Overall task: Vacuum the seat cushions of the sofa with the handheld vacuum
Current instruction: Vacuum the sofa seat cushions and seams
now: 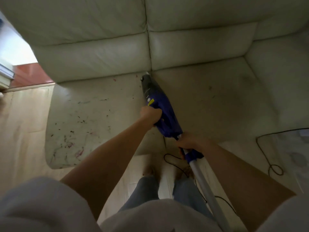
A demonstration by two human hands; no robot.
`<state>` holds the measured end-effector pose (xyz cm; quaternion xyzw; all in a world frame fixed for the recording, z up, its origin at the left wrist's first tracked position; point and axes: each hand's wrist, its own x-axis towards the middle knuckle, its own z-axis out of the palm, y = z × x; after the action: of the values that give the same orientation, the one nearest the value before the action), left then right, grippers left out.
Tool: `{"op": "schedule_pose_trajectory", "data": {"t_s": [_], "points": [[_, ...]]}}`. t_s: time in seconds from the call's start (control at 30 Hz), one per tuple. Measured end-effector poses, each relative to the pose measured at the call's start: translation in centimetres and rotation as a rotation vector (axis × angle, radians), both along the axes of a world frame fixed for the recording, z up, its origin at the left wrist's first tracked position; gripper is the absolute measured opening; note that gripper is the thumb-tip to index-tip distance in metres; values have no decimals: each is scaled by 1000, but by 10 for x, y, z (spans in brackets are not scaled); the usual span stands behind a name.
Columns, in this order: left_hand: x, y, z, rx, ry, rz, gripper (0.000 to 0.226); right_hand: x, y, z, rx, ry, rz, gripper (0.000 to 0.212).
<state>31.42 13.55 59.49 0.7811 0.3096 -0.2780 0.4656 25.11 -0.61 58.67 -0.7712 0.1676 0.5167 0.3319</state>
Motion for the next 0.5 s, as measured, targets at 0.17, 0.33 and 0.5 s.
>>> {"op": "schedule_pose_trajectory", "data": {"t_s": [0.17,0.33,0.5], "points": [[-18,9,-10,-2,8,-48,55,-32,10,5,14,45,-7,25],[-26,5,-4,-7,24,-95,38,-40,18,-2,-64,-24,120,33],[-19,-13,-16,28,-102,-8,53,-42,19,-24,-82,-41,112,35]]}}
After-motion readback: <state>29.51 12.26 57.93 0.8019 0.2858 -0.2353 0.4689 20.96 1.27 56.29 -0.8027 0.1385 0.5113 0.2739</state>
